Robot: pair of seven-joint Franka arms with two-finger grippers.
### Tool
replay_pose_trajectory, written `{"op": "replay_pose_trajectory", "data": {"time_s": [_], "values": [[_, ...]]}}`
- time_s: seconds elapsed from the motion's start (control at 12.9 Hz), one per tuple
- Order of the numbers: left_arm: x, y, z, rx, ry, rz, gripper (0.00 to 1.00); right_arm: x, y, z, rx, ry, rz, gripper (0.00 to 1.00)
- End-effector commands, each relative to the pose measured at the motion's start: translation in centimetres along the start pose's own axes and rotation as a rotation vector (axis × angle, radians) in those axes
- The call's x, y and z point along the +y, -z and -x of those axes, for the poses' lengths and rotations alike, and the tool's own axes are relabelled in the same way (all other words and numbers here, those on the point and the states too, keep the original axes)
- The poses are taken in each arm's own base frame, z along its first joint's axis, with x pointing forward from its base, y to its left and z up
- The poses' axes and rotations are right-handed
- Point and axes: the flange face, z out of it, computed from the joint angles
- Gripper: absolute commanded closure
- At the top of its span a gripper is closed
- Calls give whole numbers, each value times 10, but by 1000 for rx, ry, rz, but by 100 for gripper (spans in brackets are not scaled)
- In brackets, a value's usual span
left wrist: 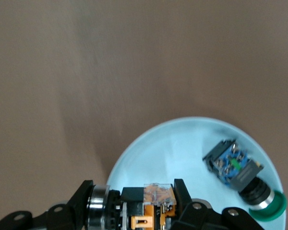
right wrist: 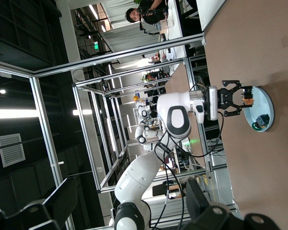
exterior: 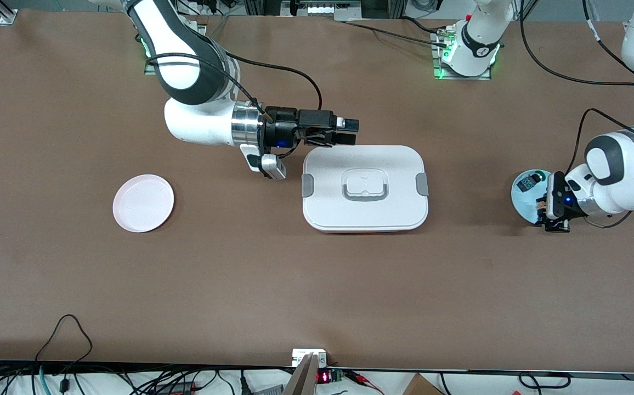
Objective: Transfer orange switch to right arm and place
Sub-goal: 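Lift the orange switch with the left gripper while the right gripper waits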
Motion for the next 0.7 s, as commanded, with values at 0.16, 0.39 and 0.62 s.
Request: {"op": "replay_pose_trajectory", "data": {"time_s": [0.16,0.39,0.62], "values": [[-29,41,-72,313,-3,37,100,-3,0,-6,14,90,-16,0],[-40,70,-157,543,79,190,100,-2,3,-8,21,116,-15,0],[-50,115,-241,778,139,305,100,0,6,-11,26,117,-11,0]]}}
